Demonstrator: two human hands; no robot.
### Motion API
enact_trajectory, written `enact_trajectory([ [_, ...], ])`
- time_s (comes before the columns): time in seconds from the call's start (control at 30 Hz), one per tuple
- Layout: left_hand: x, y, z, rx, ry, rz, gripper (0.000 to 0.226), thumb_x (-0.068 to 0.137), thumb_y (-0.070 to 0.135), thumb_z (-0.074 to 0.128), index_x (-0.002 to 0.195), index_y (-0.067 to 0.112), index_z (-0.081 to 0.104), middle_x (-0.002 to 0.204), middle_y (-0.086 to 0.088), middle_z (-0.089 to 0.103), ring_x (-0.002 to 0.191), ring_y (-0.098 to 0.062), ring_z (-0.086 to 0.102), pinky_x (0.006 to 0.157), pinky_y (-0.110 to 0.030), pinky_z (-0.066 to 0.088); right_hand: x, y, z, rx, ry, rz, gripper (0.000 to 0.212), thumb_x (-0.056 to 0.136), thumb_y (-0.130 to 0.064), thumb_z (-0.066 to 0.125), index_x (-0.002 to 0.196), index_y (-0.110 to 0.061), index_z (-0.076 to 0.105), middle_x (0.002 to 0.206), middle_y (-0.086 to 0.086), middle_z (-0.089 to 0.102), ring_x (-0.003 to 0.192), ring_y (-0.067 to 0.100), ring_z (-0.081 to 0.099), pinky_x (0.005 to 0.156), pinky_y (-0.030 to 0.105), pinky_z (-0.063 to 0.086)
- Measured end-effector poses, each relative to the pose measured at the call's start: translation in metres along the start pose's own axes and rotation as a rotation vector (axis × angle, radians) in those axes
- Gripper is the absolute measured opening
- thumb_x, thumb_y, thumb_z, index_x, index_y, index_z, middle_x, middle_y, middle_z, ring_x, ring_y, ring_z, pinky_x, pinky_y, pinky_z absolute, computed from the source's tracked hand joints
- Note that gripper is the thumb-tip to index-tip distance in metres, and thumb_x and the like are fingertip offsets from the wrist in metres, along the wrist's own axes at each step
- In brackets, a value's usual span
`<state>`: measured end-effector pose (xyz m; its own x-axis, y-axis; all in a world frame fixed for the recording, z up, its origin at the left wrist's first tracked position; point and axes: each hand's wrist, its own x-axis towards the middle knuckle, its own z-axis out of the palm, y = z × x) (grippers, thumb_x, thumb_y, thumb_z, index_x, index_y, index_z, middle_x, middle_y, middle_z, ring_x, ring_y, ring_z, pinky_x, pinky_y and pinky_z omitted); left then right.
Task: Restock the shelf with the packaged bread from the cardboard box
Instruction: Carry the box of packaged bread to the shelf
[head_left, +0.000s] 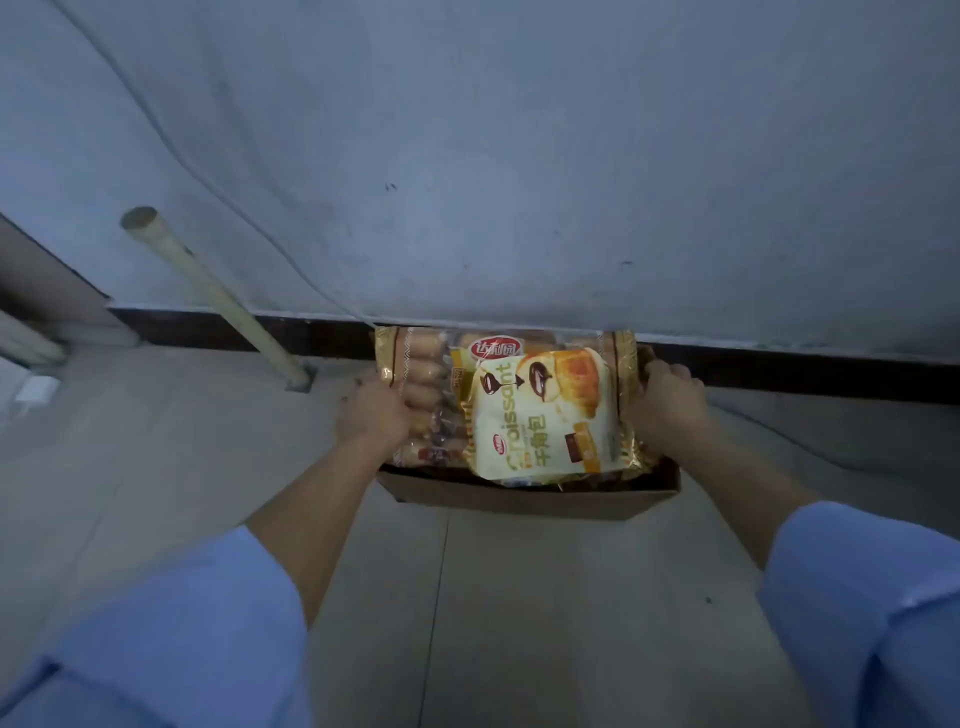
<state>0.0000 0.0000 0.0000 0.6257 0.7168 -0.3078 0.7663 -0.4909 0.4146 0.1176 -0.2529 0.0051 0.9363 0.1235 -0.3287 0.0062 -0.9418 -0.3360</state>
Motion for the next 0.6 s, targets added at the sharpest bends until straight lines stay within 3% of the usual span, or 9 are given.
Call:
enact_trajectory([
  [0.17,0.029,-0.009,0.03,0.013,-0.067,-0.062,0.031,0.094,0.003,0.043,0.12,-0.008,0.056,0.124,-0.023,0.058,0.117,-0.038,0.054,0.091,-0.037,0.043,0.032,0.024,0.036,0.117,0.043,0.197,0.049,0.093,-0.019,0.047,0.137,-0.002,0.032,0.138,0.022,0.042,0.127,0.038,0.043,0.102,0.049,0.04],
  [0.27,0.033,-0.008,0.039,0.043,-0.031,-0.06,0.029,0.092,0.003,0.045,0.117,-0.007,0.058,0.125,-0.025,0.058,0.118,-0.037,0.054,0.089,-0.035,0.043,0.041,0.034,0.052,0.18,0.0,0.254,0.045,0.093,-0.024,0.049,0.132,-0.004,0.039,0.127,0.02,0.055,0.118,0.036,0.053,0.096,0.046,0.044],
  [0.4,0.044,-0.016,0.042,-0.006,0.014,-0.083,0.029,0.091,0.002,0.045,0.117,-0.006,0.057,0.123,-0.026,0.058,0.117,-0.038,0.054,0.098,-0.037,0.042,0.047,0.042,0.06,0.181,-0.022,0.269,0.038,0.092,-0.024,0.053,0.124,-0.004,0.048,0.118,0.017,0.06,0.11,0.033,0.058,0.087,0.039,0.045],
  [0.5,0.054,-0.018,0.046,-0.118,0.084,-0.135,0.032,0.092,0.006,0.041,0.121,0.0,0.052,0.12,-0.024,0.06,0.111,-0.039,0.057,0.098,-0.045,0.046,0.053,0.047,0.062,0.165,-0.015,0.285,0.03,0.094,-0.026,0.051,0.112,-0.003,0.058,0.106,0.016,0.064,0.09,0.03,0.059,0.073,0.034,0.043],
  [0.6,0.059,-0.017,0.051,-0.068,0.025,-0.206,0.039,0.098,0.009,0.036,0.135,-0.001,0.044,0.13,-0.023,0.055,0.119,-0.039,0.054,0.096,-0.04,0.044,0.06,0.053,0.067,0.209,-0.01,0.302,0.031,0.093,-0.027,0.052,0.113,-0.004,0.058,0.107,0.017,0.065,0.096,0.033,0.062,0.077,0.037,0.046],
])
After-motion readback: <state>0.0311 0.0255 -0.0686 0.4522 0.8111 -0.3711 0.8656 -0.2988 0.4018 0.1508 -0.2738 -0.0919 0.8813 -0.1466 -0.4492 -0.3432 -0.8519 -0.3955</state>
